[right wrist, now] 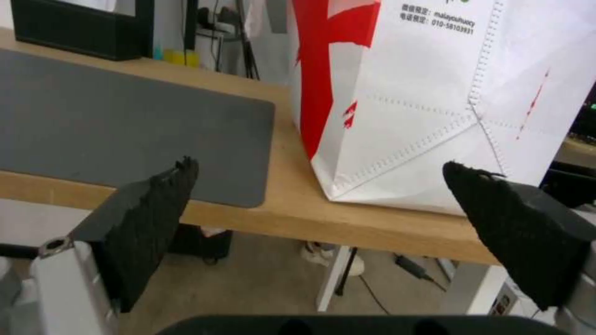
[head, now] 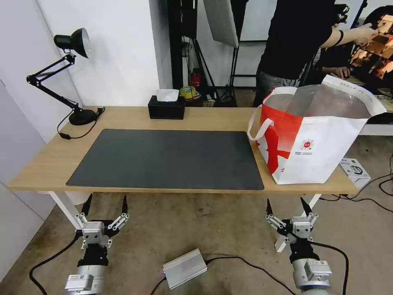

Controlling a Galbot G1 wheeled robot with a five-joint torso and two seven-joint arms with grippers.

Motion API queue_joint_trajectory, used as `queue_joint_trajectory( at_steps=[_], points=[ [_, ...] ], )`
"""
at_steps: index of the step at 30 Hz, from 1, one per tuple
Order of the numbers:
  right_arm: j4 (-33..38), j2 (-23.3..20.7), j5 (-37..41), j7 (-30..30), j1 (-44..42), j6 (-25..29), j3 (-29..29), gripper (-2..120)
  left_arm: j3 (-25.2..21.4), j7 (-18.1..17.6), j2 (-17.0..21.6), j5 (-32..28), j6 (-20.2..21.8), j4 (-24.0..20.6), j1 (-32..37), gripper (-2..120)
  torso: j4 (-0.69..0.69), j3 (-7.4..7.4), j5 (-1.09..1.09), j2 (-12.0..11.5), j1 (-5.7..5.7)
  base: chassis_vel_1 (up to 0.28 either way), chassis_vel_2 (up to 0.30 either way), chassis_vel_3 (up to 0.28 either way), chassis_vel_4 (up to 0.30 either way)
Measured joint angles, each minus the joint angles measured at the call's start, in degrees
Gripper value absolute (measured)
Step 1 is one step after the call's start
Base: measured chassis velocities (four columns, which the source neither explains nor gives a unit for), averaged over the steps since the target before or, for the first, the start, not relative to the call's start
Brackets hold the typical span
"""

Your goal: Pick up the trash from the table and place it into the takeout bag.

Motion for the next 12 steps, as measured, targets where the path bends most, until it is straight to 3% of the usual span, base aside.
queue_joint_trajectory(
  at_steps=[12],
  points=[
    [0.0, 0.0, 0.01, -0.01, 0.0, 0.01, 0.01, 100, 0.01, 0.0, 0.01, 0.0, 0.0, -0.01, 0.0, 100, 0.0, 0.0, 0.0, 0.0, 0.0, 0.0, 0.0, 0.0, 0.0]
  ],
)
